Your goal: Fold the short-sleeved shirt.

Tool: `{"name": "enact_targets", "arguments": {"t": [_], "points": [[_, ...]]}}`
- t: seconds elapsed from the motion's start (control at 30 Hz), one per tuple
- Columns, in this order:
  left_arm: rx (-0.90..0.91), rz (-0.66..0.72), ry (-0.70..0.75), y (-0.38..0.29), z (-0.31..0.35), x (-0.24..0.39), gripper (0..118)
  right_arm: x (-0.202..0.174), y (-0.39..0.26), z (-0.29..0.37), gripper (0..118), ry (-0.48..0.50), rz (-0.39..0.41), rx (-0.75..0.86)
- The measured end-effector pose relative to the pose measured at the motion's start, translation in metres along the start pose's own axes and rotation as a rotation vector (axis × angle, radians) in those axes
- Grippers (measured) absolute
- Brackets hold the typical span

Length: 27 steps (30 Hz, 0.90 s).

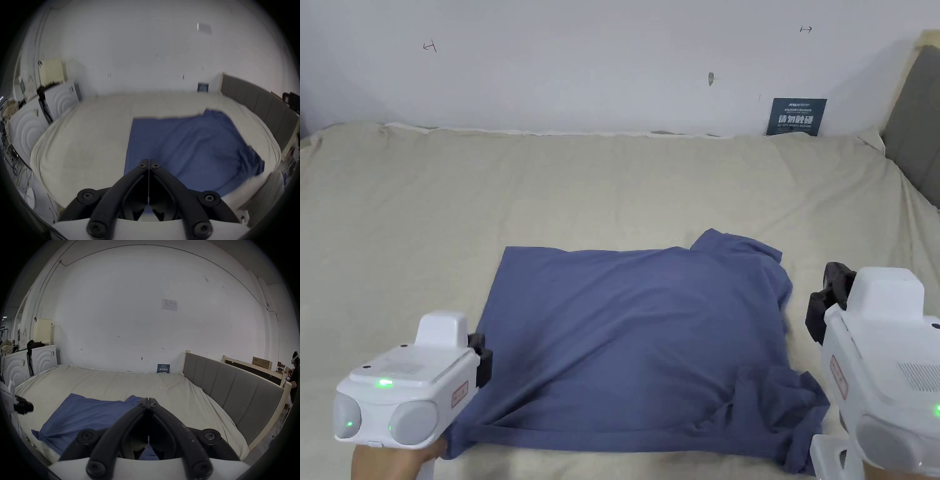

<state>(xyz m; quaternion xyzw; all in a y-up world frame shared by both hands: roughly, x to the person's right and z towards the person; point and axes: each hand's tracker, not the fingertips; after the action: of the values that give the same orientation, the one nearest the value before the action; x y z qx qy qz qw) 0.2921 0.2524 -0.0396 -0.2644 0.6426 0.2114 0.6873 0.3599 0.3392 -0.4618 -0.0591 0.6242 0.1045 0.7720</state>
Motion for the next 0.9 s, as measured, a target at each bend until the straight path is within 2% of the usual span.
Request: {"name": "enact_targets", "arguments": {"t": [0.07, 0.1, 0.13, 0.17, 0.2, 0.23, 0.27, 0.47, 0.5, 0.53, 0.6, 0.67, 0.73, 0.77, 0.9], "points": [[-0.070, 0.030, -0.013, -0.015, -0.010, -0.011, 7, 0.000, -0.003, -0.002, 2, 0.004, -0.001, -0.013], [-0.110, 0.028, -0.007, -0.021, -0.014, -0.015, 20, 0.000, -0.005, -0.003, 2, 0.005, -0.001, -0.018], [-0.140, 0.029, -0.001, -0.027, -0.018, -0.019, 38, 0.000, -0.007, -0.003, 2, 0.006, -0.001, -0.024], [-0.168, 0.027, 0.006, -0.033, -0.022, -0.023, 64, 0.000, -0.008, -0.004, 2, 0.006, 0.000, -0.029], [-0.178, 0.031, 0.020, -0.040, -0.023, -0.026, 97, 0.000, -0.010, -0.006, 2, 0.006, 0.002, -0.036], [-0.210, 0.034, 0.027, -0.046, -0.028, -0.030, 111, 0.000, -0.011, -0.007, 2, 0.008, 0.002, -0.044], [-0.238, 0.038, 0.036, -0.051, -0.032, -0.031, 115, 0.000, -0.013, -0.008, 2, 0.010, 0.001, -0.052], [-0.285, 0.040, 0.094, -0.080, -0.058, -0.038, 110, -0.002, -0.022, -0.013, 2, 0.017, 0.004, -0.092], [-0.293, 0.040, 0.094, -0.084, -0.062, -0.039, 98, -0.002, -0.023, -0.014, 2, 0.018, 0.005, -0.097], [-0.297, 0.045, 0.073, -0.088, -0.066, -0.039, 80, -0.002, -0.025, -0.013, 2, 0.019, 0.005, -0.102], [-0.312, 0.091, -0.017, -0.092, -0.067, -0.038, 31, -0.001, -0.029, -0.014, 2, 0.017, 0.003, -0.118], [-0.288, 0.085, 0.005, -0.090, -0.062, -0.029, 14, 0.002, -0.035, -0.015, 2, 0.015, -0.003, -0.148], [-0.263, 0.059, 0.025, -0.088, -0.057, -0.022, 8, 0.007, -0.048, -0.017, 7, 0.018, -0.026, -0.222], [-0.255, 0.052, 0.026, -0.087, -0.056, -0.020, 7, 0.010, -0.056, -0.019, 17, 0.022, -0.029, -0.262], [-0.219, 0.054, 0.017, -0.082, -0.047, -0.020, 7, 0.020, -0.110, -0.029, 89, 0.056, -0.067, -0.521]]}}
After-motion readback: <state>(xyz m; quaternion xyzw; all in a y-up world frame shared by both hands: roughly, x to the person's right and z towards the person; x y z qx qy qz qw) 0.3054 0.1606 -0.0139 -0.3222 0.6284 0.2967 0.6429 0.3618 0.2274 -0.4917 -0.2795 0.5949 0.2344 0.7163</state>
